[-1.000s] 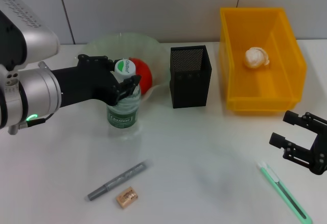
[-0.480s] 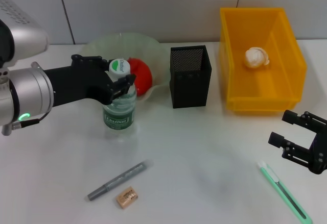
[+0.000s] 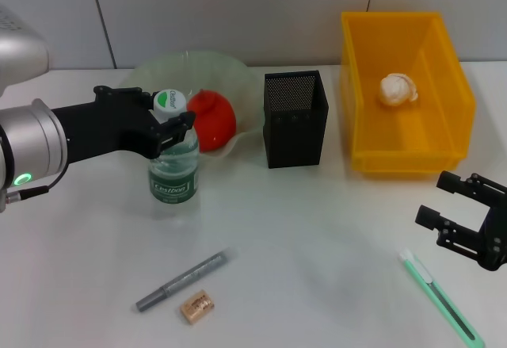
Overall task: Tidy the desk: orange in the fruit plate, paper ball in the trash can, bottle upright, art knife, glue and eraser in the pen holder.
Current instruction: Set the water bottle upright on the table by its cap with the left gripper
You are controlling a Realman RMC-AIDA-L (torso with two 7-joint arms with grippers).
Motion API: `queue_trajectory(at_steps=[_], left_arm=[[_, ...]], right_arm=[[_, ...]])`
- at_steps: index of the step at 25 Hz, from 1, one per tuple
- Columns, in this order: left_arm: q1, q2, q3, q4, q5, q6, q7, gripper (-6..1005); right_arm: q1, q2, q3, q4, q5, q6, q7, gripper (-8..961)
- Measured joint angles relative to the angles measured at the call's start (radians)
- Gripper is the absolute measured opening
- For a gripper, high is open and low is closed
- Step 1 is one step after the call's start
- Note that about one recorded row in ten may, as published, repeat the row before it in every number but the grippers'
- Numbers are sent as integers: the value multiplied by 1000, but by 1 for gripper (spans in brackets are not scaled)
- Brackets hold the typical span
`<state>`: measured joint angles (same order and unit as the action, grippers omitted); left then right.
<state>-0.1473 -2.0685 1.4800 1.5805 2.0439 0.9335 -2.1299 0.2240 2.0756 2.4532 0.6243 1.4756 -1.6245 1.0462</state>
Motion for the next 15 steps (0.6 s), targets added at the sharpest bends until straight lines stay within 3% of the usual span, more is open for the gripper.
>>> queue_trajectory(at_steps=[15], left_arm=[[-18,1,-37,-55,-37,-2,9,446]], right_arm=[[0,0,-3,-1,0,0,-2,689]])
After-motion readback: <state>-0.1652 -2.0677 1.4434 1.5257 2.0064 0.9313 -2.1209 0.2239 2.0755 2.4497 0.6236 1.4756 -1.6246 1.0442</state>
